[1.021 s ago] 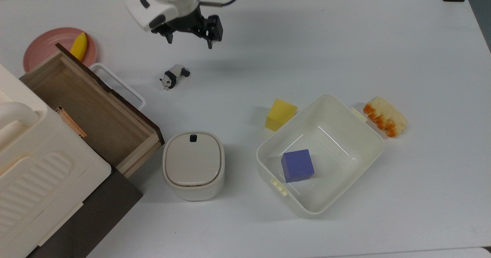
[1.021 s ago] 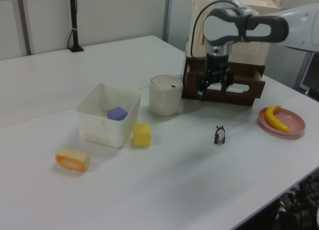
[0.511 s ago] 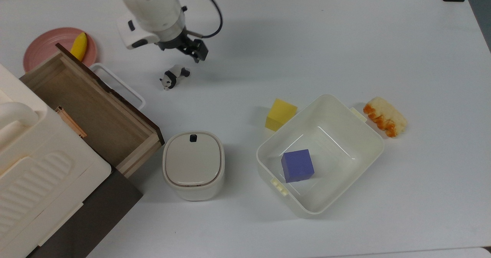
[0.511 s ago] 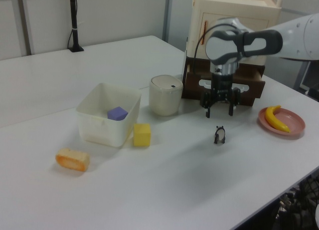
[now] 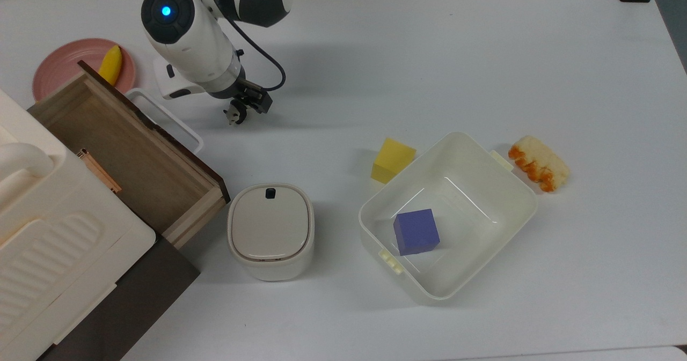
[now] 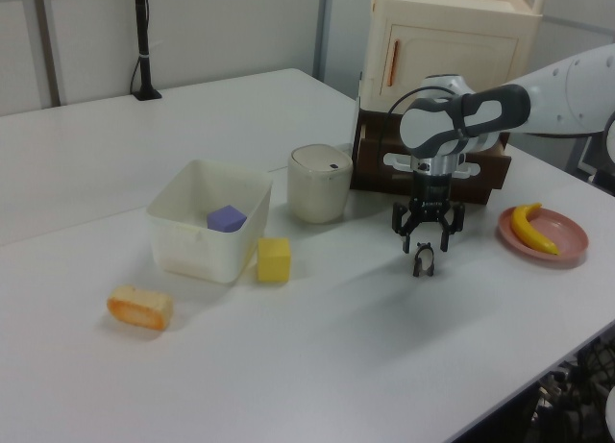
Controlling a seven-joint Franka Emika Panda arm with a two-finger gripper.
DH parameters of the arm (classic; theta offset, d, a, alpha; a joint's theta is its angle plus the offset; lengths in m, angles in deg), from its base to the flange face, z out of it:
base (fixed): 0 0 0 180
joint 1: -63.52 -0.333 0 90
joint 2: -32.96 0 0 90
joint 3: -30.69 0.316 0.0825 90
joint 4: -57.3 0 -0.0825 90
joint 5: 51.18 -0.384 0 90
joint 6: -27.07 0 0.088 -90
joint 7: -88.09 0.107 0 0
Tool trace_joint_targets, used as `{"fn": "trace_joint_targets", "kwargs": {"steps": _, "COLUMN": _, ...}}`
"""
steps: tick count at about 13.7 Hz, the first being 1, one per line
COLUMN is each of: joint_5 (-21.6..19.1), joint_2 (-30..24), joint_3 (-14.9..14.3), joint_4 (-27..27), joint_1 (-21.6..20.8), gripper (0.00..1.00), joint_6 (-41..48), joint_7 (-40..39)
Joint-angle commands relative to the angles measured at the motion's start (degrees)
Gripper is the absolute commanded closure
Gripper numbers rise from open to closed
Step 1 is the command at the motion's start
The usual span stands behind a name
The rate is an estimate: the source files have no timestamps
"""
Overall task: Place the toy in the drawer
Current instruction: 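Close the gripper on the panda toy and lift it, then carry the panda toy over the open wooden drawer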
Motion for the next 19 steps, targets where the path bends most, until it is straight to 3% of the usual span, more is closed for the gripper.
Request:
{"fn": "trace_joint_targets", "kwargs": {"steps": 1, "joint_5": -0.3, "joint_2": 1.2, "joint_3": -0.1, "joint_4": -0.3, "joint_1": -0.1, "gripper": 0.42, "joint_6": -1.2, "joint_7": 0.7}}
{"fn": "trace_joint_targets", "kwargs": {"steps": 3, "joint_5": -0.3, "joint_2": 1.1, "joint_3": -0.1, "joint_4": -0.1, "joint_1": -0.1, "gripper": 0.64, "joint_6": -1.1, "joint_7": 0.5}}
{"fn": "trace_joint_targets", "kwargs": {"steps": 7, "joint_5": -0.3, "joint_2": -1.0, "joint_3": -0.1, "joint_4": 0.3, "joint_1": -0.1, "gripper": 0.89, "joint_6": 0.2, "joint_7": -1.6}}
{"fn": "trace_joint_targets", "kwargs": {"steps": 8, "joint_5": -0.3, "joint_2": -2.5, "joint_3": -0.1, "joint_4": 1.0, "joint_1": -0.1, "gripper": 0.89, "joint_6": 2.1, "joint_7": -3.2}}
{"fn": "trace_joint_targets", "kwargs": {"steps": 10, "joint_5": -0.3, "joint_2": -3.5, "joint_3": -0.1, "joint_4": 7.4, "joint_1": -0.3, "gripper": 0.89, "joint_6": 11.4, "joint_7": -6.2}}
{"fn": "trace_joint_targets", "kwargs": {"steps": 12, "joint_5": -0.3, "joint_2": -3.4, "joint_3": 0.1, "joint_4": 12.7, "joint_1": -0.6, "gripper": 0.88, "joint_6": 13.7, "joint_7": -6.3}}
{"fn": "trace_joint_targets", "kwargs": {"steps": 16, "joint_5": -0.3, "joint_2": -2.8, "joint_3": -0.4, "joint_4": 20.7, "joint_1": -0.1, "gripper": 0.88, "joint_6": 12.5, "joint_7": -10.2}}
{"fn": "trace_joint_targets", "kwargs": {"steps": 19, "joint_5": -0.3, "joint_2": -2.7, "joint_3": -0.6, "joint_4": 23.8, "joint_1": 1.8, "gripper": 0.87, "joint_6": 5.6, "joint_7": -13.0}}
